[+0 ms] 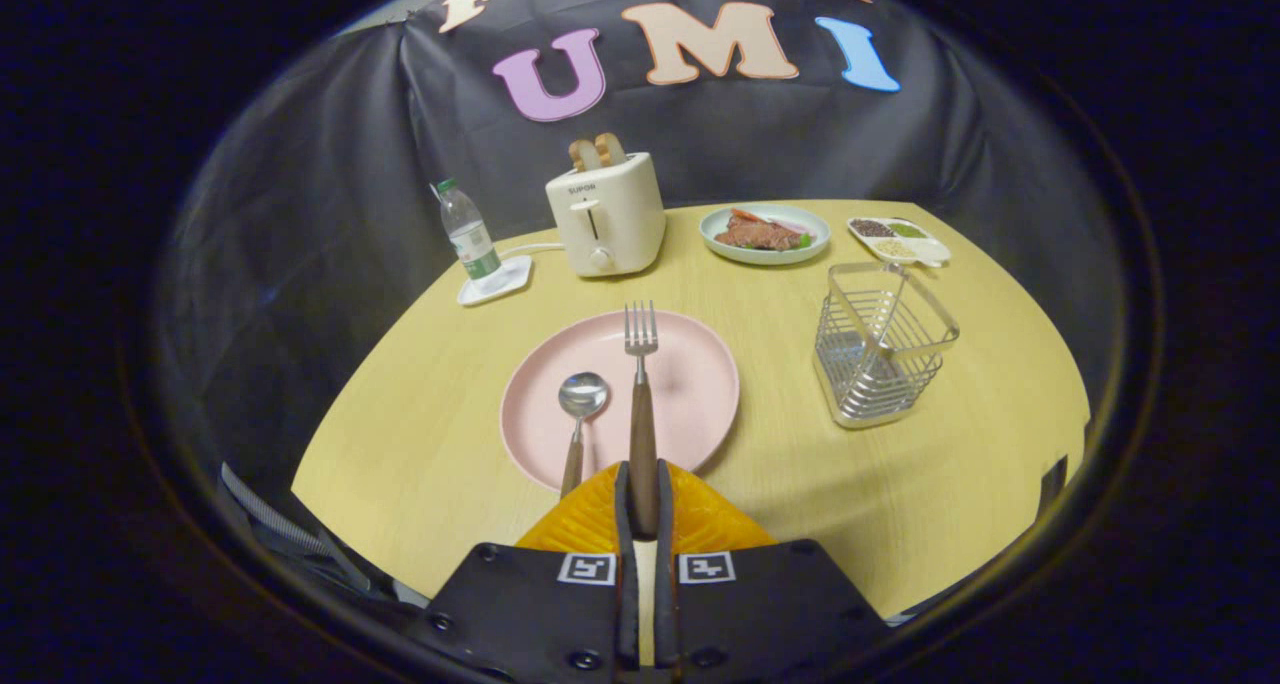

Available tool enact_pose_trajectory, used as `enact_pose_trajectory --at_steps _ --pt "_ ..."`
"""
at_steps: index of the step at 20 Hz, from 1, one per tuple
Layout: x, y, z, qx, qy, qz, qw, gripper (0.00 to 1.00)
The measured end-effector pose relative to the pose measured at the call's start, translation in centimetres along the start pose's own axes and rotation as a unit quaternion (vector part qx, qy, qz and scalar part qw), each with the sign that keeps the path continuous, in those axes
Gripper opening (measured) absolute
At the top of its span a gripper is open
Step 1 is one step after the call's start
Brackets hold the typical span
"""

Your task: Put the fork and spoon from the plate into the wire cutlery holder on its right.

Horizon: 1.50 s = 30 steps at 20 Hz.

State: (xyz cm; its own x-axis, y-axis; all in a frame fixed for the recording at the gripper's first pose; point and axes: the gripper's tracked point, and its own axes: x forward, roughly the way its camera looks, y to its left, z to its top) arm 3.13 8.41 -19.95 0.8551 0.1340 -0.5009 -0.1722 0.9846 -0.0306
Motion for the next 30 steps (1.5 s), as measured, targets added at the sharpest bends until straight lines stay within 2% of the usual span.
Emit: enact_pose_trajectory --at_steps 8,15,19,22,30 --pt "-5.0 -5.8 4.8 0.01 -0.004 -0.037 0.999 0.09" --pt "-8.9 -12.6 7.4 -0.023 0.035 -0.083 0.996 0.09" --pt "-9.4 -13.5 7.1 -0.05 0.085 -0.071 0.993 0.09" --pt "-9.1 -14.1 6.5 -0.047 0.133 -0.063 0.988 0.09" --pt "-8.4 -15.9 6.3 -0.003 0.237 -0.072 0.969 0.09"
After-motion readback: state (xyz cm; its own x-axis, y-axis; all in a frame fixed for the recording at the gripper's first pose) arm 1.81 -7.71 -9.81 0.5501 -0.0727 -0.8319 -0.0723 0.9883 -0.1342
